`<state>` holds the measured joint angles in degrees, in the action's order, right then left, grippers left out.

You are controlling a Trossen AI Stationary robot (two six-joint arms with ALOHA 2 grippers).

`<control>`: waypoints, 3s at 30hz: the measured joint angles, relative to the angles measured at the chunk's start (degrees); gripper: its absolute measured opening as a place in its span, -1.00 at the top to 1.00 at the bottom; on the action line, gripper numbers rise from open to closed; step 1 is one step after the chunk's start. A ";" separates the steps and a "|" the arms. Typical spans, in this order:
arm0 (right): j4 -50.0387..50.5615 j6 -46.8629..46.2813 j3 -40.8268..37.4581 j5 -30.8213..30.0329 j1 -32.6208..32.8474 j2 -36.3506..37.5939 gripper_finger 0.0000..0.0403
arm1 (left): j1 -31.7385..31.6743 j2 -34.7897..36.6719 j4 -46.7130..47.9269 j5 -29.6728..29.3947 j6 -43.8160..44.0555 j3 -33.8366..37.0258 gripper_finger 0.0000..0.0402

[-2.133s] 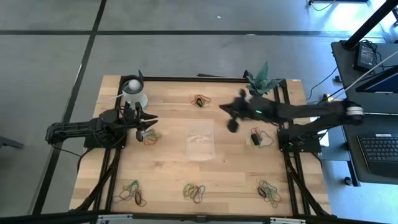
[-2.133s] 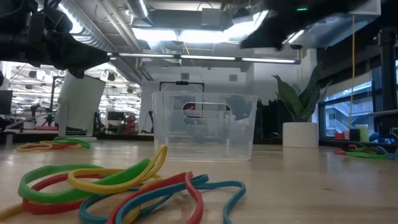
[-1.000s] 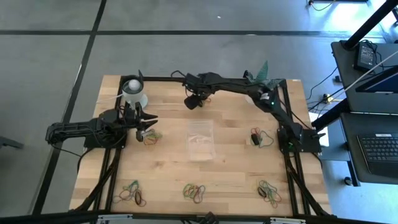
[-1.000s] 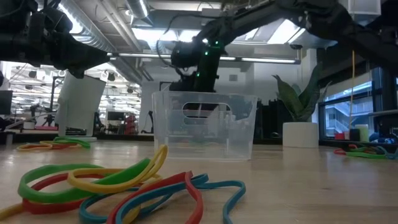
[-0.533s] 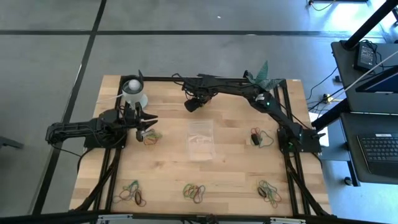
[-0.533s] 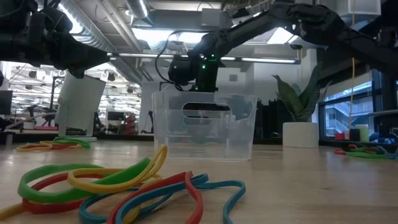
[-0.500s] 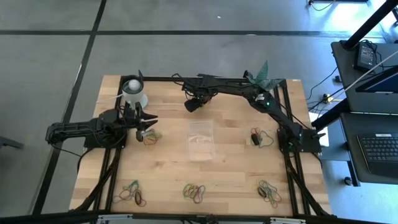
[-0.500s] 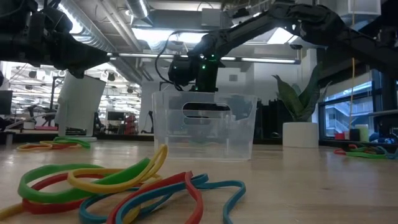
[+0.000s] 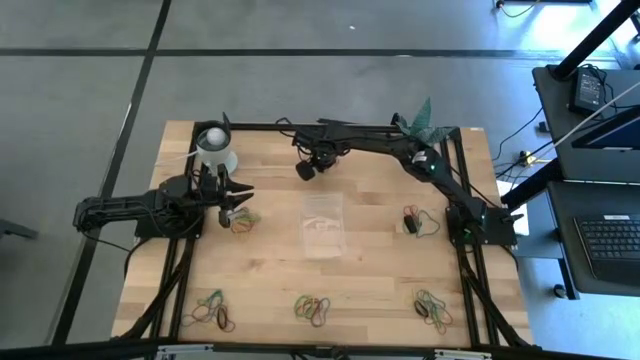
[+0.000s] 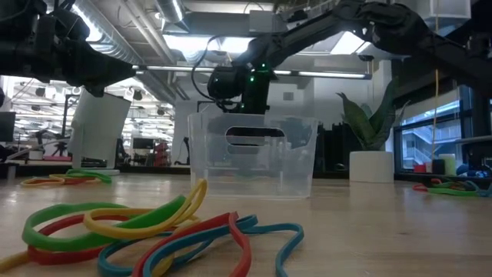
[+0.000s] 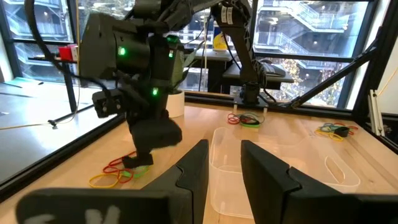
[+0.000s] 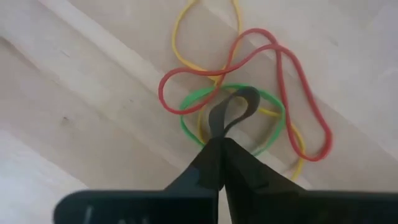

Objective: Pick and place rubber bands into bin
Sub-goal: Put the black rubber band into the transparent bin

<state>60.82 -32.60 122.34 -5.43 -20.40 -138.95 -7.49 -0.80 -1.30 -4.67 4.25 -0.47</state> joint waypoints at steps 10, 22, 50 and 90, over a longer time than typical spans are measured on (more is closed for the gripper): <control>5.39 2.14 8.05 -1.44 0.69 2.67 0.99 | 0.00 -0.02 -0.02 -0.28 0.02 0.00 0.56; 16.38 2.70 11.37 -2.49 8.81 12.30 0.99 | 0.00 -0.15 -0.04 -0.26 0.02 0.00 0.56; 17.95 -9.81 10.15 1.53 22.49 0.51 1.00 | 0.00 -0.15 -0.24 -0.23 0.05 0.01 0.56; 12.38 -12.56 0.15 1.42 25.13 5.47 0.39 | -0.01 -0.16 -0.20 -0.22 0.04 0.01 0.56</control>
<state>73.20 -45.16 122.50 -4.01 4.72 -133.48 -7.50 -0.96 -1.50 -4.89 4.29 -0.46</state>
